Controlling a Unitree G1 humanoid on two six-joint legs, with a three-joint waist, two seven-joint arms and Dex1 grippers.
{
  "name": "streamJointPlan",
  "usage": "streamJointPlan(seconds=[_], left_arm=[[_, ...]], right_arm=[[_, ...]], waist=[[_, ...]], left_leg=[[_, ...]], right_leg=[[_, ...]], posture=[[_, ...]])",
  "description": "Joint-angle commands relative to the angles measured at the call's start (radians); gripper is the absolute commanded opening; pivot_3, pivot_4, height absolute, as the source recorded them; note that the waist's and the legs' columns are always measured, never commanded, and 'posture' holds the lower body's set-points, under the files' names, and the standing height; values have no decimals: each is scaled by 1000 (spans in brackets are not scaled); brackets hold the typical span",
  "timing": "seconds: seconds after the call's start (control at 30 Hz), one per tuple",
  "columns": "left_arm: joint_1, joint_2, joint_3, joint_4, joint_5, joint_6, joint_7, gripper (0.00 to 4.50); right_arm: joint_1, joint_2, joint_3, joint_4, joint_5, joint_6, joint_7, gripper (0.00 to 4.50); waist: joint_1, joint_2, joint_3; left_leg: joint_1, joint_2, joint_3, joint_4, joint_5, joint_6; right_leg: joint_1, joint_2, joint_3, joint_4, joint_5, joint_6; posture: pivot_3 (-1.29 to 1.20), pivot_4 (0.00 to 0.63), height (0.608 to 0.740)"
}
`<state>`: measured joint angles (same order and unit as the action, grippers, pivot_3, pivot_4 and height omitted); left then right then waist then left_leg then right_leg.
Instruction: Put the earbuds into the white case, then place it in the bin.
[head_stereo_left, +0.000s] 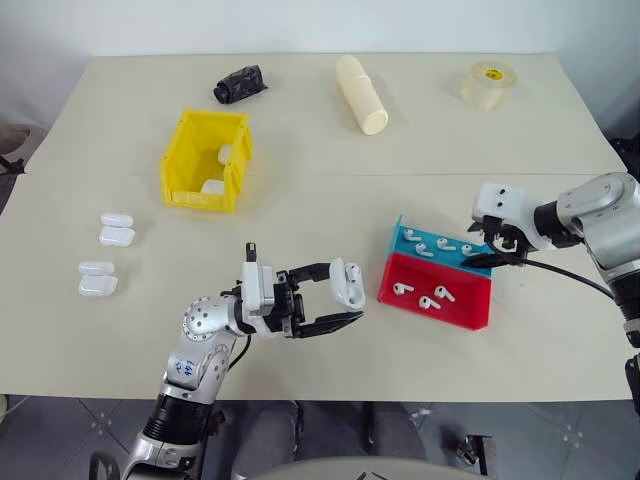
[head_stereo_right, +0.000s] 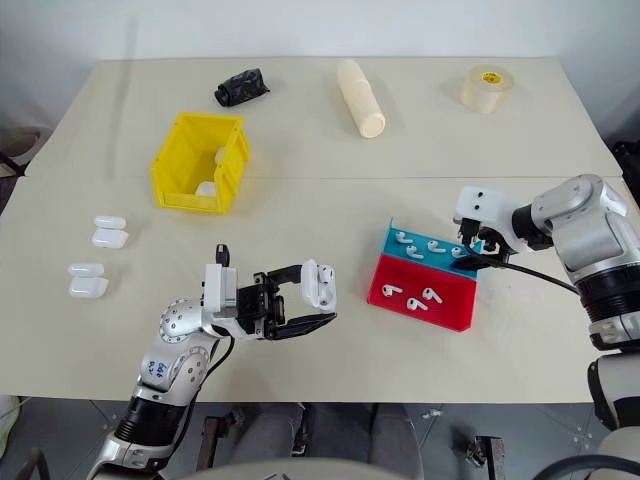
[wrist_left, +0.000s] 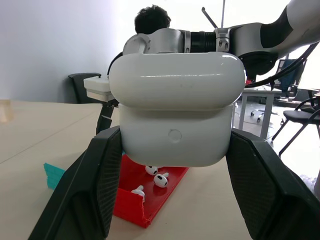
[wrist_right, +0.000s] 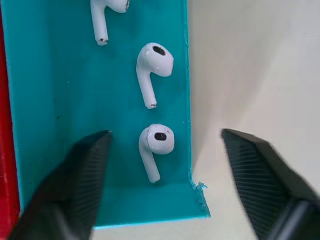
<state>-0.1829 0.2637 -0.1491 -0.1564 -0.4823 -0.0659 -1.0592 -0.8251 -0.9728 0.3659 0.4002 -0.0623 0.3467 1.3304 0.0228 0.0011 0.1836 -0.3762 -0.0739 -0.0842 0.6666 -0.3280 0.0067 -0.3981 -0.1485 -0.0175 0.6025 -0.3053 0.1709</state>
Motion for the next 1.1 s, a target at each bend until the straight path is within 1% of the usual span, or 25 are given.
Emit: streamJointPlan(seconds=[0.03,0.1,0.53,0.63,0.67,0.7,0.83,0.97,1.1], left_arm=[[-6,-4,-7,-46,-4,-16,7,2762],[-8,-3,-7,-45,-5,-16,6,2762],[-22,-1,-9,-44,-11,-11,4,2762],[-22,0,-8,-44,-11,-10,5,2762],[-22,1,-7,-44,-11,-10,4,2762],[-23,1,-7,-44,-11,-9,4,2762],[-25,3,-6,-43,-12,-7,4,2762],[-46,0,-2,-27,-17,-2,4,2762],[-73,-2,8,0,-17,-6,2,2762]], right_arm=[[-17,-2,-2,13,-35,-17,26,2218],[-17,0,-2,15,-43,-17,36,1536],[-31,21,-3,49,-102,-48,48,1536],[-21,25,-8,36,-92,-39,61,1003],[-17,26,-9,30,-88,-36,67,707],[-13,28,-14,26,-84,-32,64,511],[-6,35,-35,18,-75,-31,50,512],[7,35,-128,-44,-9,-4,21,512],[72,52,-264,-181,165,15,55,512]], waist=[[0,0,0],[0,0,0],[1,0,0],[0,0,0],[0,0,0],[0,0,0],[0,0,0],[0,0,0],[1,0,0]], left_leg=[[0,0,0,0,0,0],[0,0,0,1,0,0],[0,0,0,1,0,0],[0,0,0,1,0,0],[0,0,0,1,0,0],[0,0,0,1,0,0],[0,0,0,1,0,0],[0,0,0,1,0,0],[0,0,0,0,0,0]], right_leg=[[0,0,0,0,0,0],[0,0,0,0,0,0],[0,0,0,1,0,0],[0,0,0,1,0,0],[0,0,0,1,0,0],[0,0,0,1,0,0],[0,0,0,2,0,0],[0,0,0,2,0,0],[0,0,0,1,0,0]], posture=[[0,150,740],[0,150,740],[0,150,740],[0,150,740],[0,150,740],[0,150,740],[0,150,740],[0,150,740],[0,150,740]])
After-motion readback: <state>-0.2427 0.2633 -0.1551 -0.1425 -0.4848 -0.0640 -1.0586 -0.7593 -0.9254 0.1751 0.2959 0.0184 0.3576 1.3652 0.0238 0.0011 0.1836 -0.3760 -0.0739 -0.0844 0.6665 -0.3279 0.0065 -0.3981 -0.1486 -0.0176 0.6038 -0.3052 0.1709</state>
